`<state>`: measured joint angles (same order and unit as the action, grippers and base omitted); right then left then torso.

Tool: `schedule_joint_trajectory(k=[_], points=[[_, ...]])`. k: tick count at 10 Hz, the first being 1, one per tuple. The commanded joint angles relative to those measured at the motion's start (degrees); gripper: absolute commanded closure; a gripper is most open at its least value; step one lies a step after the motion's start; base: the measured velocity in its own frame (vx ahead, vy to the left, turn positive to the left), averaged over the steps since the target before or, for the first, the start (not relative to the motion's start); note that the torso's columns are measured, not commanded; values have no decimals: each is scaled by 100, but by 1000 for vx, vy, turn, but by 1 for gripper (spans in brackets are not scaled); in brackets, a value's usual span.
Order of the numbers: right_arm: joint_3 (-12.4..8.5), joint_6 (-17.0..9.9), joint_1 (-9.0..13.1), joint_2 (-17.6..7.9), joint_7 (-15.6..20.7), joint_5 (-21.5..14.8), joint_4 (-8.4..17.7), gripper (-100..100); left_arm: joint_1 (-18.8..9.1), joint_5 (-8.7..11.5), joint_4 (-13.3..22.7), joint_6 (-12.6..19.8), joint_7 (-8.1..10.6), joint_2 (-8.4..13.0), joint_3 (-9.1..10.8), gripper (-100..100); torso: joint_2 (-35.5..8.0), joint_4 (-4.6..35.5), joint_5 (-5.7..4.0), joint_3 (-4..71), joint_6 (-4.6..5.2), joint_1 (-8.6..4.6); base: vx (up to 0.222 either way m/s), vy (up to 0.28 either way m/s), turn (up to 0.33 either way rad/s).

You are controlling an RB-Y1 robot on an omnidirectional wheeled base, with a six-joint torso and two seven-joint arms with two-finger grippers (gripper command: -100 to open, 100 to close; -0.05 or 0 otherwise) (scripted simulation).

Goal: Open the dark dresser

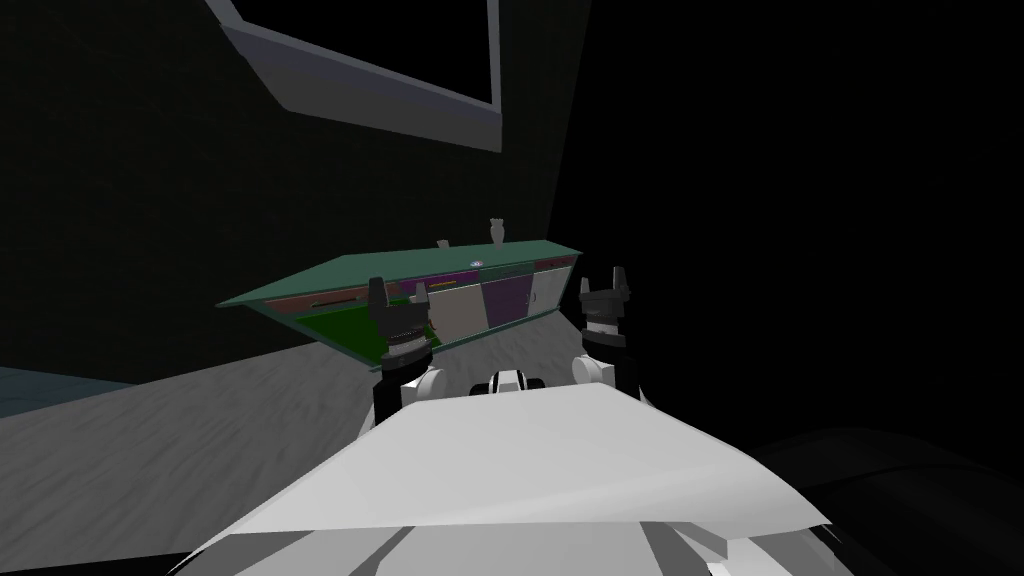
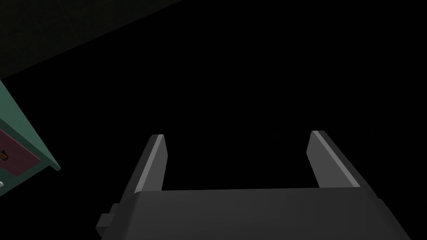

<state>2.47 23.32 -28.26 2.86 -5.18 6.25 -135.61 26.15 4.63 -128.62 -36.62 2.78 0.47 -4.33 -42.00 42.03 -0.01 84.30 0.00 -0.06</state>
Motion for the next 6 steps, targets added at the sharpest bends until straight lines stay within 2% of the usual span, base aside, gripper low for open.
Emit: schedule_joint_trajectory(k=[1, 3, 6], points=[[0, 0, 0, 0, 0, 0, 0, 0, -17, 38, 193, -125, 34, 433, 0, -100, -12, 16, -1, 27, 0, -2, 86, -60, 11], [0, 0, -1, 0, 0, 0, 0, 0, -19, 80, 400, -269, 70, 646, -10, -100, -14, 21, -1, 35, 0, -1, 106, -68, 14], [0, 0, -1, 0, 0, 0, 0, 0, -22, 159, 787, -545, 140, 828, -27, -100, -23, 24, 0, 29, 0, 3, 127, -85, 19]])
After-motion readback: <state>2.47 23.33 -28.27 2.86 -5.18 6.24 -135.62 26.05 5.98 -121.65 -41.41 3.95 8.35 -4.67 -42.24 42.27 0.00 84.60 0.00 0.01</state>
